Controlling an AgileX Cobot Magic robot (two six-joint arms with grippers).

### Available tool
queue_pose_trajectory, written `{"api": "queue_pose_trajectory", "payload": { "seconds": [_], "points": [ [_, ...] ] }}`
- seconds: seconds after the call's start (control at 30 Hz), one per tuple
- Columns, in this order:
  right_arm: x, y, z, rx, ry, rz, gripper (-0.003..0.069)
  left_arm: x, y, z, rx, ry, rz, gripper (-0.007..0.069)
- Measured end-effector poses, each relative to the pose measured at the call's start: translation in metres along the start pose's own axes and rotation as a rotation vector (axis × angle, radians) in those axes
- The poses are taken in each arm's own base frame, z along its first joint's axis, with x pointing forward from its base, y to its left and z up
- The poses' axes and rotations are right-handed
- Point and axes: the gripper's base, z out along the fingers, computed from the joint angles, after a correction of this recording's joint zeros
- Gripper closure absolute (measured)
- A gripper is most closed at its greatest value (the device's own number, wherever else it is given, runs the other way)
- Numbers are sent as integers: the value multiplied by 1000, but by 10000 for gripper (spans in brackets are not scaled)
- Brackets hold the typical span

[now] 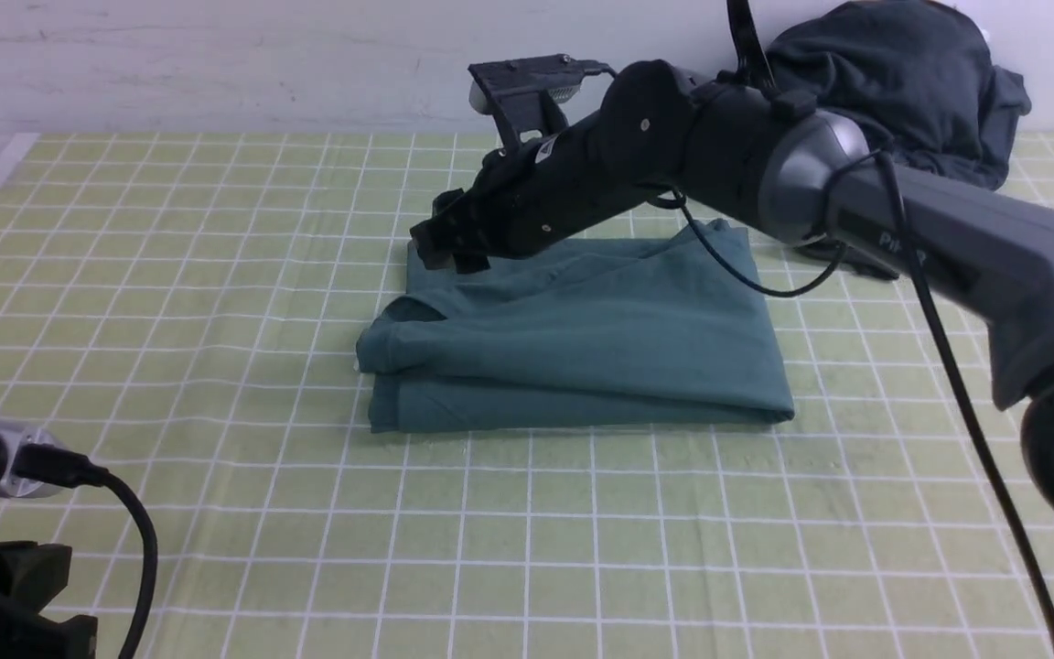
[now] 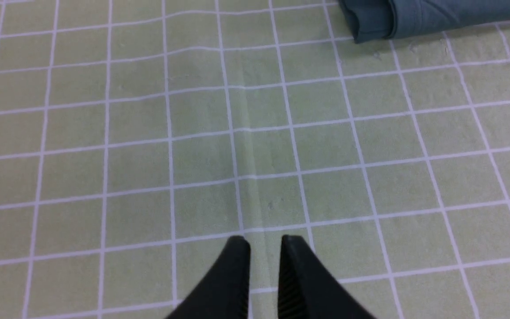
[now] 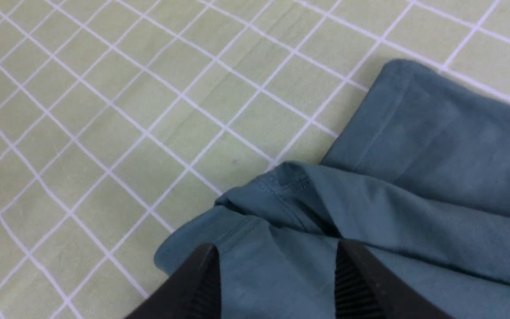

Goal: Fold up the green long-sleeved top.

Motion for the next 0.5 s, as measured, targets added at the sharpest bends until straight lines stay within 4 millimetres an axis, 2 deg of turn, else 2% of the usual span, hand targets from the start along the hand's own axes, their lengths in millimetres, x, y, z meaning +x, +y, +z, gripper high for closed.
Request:
{"api": "queue_pose_trajectory", "payload": {
  "seconds": [0.2, 0.23, 0.33, 0.47, 0.5],
  "points": [
    [25, 2, 35, -48, 79, 69, 454, -2, 0, 0, -1, -26, 0, 535],
    [37, 7, 51, -72, 101, 102, 503, -3, 0, 0, -1, -28, 0, 535],
    [53, 17, 72, -108, 115, 134, 582, -3, 0, 0, -1, -28, 0, 535],
    [53, 22, 76, -138, 86, 145, 631, -3, 0, 0, -1, -28, 0, 535],
    [43, 23, 67, -152, 50, 123, 643, -3, 0, 0, -1, -27, 0, 535]
  ]
}}
